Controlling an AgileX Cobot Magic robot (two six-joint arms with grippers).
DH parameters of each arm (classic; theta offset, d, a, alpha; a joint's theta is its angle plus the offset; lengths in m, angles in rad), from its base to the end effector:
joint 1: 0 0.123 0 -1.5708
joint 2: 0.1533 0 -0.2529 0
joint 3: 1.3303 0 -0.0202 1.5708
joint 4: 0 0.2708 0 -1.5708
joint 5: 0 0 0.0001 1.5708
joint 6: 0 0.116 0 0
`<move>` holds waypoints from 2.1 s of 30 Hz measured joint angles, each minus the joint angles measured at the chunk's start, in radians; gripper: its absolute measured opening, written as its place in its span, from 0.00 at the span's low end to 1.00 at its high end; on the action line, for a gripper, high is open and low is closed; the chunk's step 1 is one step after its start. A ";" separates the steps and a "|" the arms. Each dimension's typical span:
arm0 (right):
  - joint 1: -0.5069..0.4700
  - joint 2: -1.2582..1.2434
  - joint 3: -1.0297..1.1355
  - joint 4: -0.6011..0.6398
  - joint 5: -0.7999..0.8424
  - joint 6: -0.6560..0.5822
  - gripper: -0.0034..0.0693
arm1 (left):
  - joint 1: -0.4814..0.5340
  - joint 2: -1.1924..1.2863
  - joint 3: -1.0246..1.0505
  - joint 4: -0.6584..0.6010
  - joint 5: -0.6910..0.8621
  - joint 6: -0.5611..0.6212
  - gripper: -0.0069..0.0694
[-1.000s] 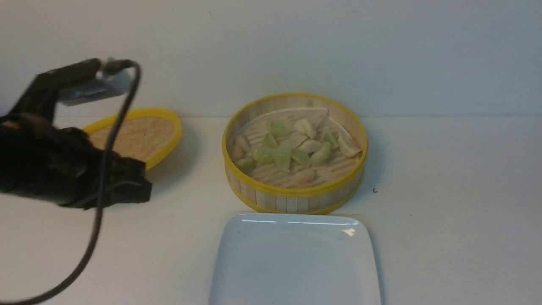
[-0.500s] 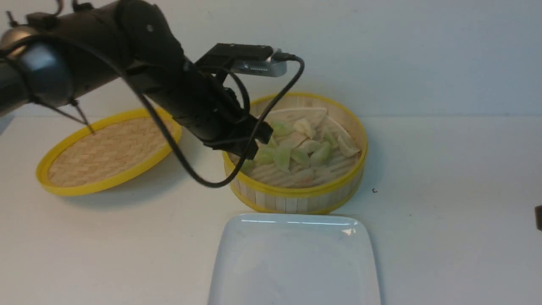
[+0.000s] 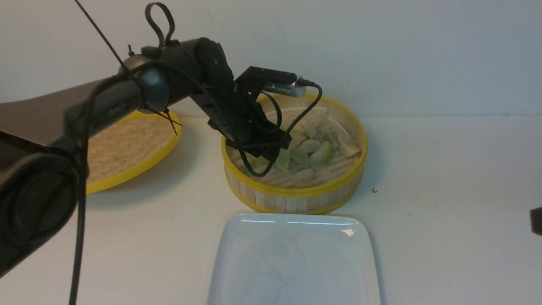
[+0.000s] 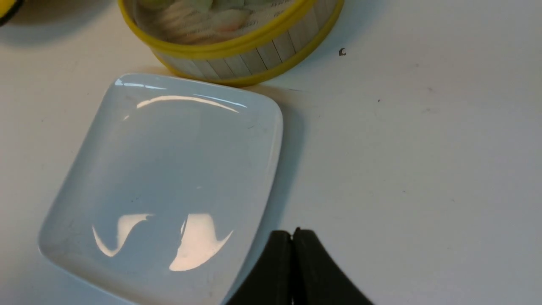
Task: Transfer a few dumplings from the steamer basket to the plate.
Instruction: Use the left arm to grab a dumpling from the steamer
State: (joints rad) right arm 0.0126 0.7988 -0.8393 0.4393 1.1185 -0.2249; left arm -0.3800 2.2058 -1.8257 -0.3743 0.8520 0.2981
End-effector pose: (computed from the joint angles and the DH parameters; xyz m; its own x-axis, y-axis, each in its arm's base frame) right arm 0.1810 0.0467 0.2963 -0.8081 -0.0308 -0.5882 -0.2521 0.9206 0.2982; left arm 0.4469 -0.2129 0.1426 -0.8095 0.3699 -0.4560 0.5073 0.8316 -0.2261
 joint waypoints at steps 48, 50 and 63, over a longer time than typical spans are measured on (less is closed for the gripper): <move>0.000 0.000 0.000 0.004 -0.003 0.000 0.03 | -0.004 0.047 -0.099 -0.039 0.035 -0.046 0.31; 0.000 0.000 0.000 0.004 -0.003 0.000 0.03 | -0.004 0.055 -0.099 -0.039 0.035 -0.078 0.39; 0.000 0.000 0.000 0.017 -0.003 0.000 0.03 | -0.004 0.111 -0.100 -0.138 -0.029 -0.137 0.61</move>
State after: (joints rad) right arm 0.0126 0.7988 -0.8393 0.4567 1.1160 -0.2249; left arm -0.3842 2.3169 -1.9255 -0.5124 0.8230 0.1607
